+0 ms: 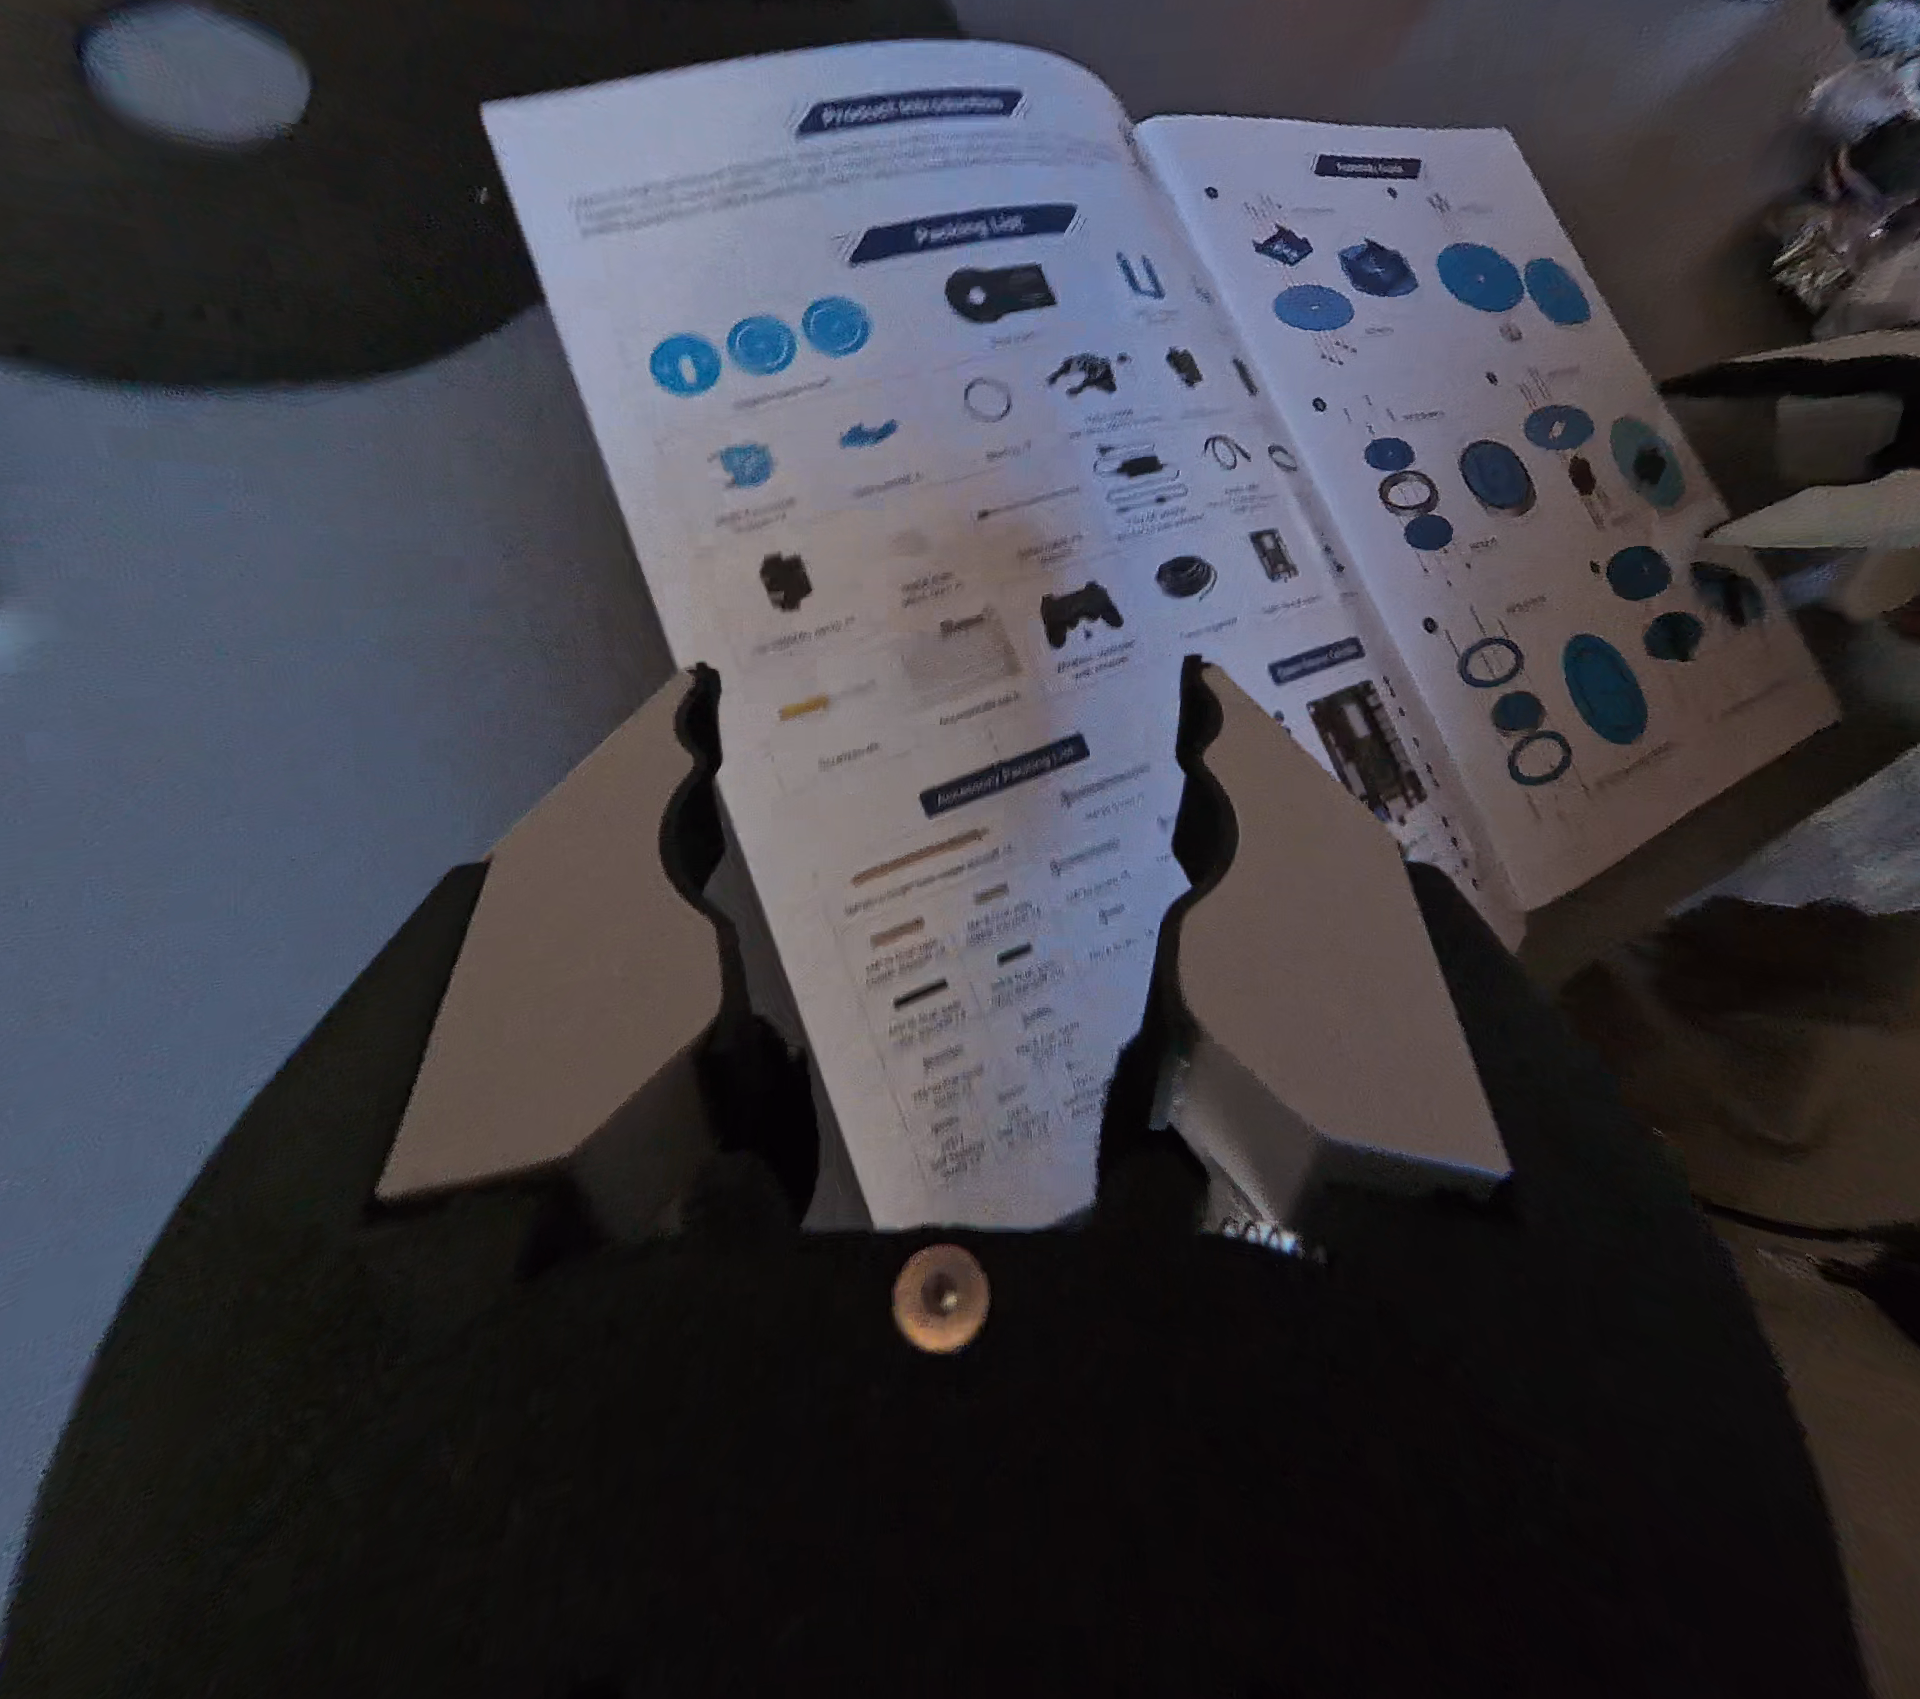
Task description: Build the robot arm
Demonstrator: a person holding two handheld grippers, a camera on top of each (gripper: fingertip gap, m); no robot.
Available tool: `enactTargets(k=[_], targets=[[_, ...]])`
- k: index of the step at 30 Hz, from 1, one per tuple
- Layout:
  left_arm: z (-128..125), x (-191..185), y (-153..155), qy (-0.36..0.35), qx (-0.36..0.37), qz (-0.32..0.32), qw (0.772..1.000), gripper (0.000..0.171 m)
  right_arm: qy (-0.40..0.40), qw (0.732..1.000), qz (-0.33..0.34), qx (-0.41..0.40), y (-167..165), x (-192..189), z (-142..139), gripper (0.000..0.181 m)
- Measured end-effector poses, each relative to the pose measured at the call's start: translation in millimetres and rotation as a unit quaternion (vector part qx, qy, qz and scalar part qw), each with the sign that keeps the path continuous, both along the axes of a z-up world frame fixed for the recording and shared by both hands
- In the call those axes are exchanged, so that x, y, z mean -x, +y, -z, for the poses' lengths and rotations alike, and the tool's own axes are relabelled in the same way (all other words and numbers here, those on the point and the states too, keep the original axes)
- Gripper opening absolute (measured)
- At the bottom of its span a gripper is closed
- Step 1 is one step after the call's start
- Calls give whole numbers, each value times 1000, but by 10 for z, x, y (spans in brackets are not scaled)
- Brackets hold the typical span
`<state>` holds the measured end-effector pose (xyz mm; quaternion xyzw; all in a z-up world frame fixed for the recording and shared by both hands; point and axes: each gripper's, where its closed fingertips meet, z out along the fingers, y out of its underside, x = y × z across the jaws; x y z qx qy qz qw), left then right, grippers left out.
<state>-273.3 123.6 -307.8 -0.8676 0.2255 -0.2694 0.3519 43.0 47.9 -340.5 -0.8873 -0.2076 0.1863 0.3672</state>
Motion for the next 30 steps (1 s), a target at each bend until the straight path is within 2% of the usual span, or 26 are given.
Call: enactTargets(k=[2, 5, 7, 9, 12, 14, 17, 22, 25, 27, 29, 30], targets=[[32, 127, -83, -20, 18, -5, 1000, 88, 10, 1000, 1, -1, 29, 73, -9, 88], [79, 306, -204, 11, -2, -18, 1000, 89, 27, 1000, -13, 1, 105, 324, -23, 87], [90, 428, -273, 22, -8, -33, 999, 88, 8, 1000, -24, -2, 138, 475, -7, 94], [-2, 473, -373, 2, -26, -33, 999, 88, -38, 998, -41, -4, 87, 517, 37, 101], [-16, 439, -575, -19, -23, 2, 1000, 87, -73, 996, -58, -6, -59, 541, 75, 105], [57, 400, -658, -7, -28, 34, 999, 84, -97, 993, -60, -12, -101, 569, 106, 108], [128, 536, -587, 27, -54, 26, 998, 84, -99, 994, -47, -17, -72, 675, 117, 112], [63, 865, -531, -47, -34, -8, 998, 84, -92, 995, -34, -26, 42, 857, 126, 119], [63, 1109, -489, -19, -61, -26, 998, 84, -100, 994, -45, -18, 151, 966, 126, 117], [-30, 1315, -392, -6, -93, -46, 995, 84, -111, 992, -57, -19, 214, 1039, 109, 112], [-123, 1535, -242, -22, -101, -74, 992, 84, -103, 991, -80, -28, 231, 1159, 90, 97], [-135, 1644, -159, -29, -93, -84, 992, 84, -95, 991, -89, -31, 256, 1236, 98, 98]])
